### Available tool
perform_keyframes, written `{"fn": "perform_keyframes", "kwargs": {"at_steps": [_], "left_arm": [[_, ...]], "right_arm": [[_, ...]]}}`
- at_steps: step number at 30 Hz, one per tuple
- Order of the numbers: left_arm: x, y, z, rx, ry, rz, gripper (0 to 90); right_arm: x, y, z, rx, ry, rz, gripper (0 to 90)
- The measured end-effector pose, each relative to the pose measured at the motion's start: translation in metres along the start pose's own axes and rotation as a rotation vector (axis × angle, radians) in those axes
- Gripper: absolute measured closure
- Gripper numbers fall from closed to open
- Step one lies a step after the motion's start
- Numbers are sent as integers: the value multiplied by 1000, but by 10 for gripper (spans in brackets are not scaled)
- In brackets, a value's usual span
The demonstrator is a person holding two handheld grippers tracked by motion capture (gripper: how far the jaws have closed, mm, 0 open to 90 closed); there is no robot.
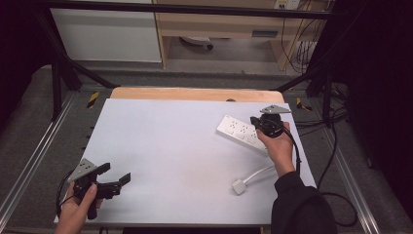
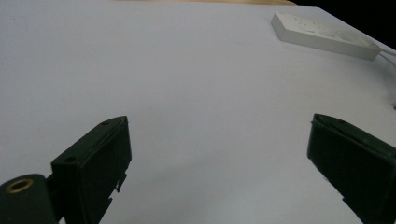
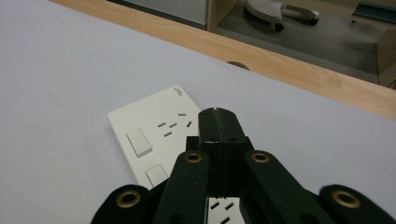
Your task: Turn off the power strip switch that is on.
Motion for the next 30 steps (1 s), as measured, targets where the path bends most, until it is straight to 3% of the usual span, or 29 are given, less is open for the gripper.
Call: {"fn": "perform_keyframes", "kwargs": {"at_steps": [13,30], "left_arm": [[0,0,0,1,0,0,63],[0,-1,0,1,1,2,63]], "right_arm": [[-13,7,-2,-10,-20,14,900],[-29,4,-1,3,-35,28,900]]}}
Point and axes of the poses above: each handheld gripper's, and its own axes: z roughly forward along the jaws, x roughly out of its top, y roughly to its right, the point moved 9 cm from there along z, roughly forward along the jaws, and after that the axes turned 2 degrees about -x, right-handed, at the moved point
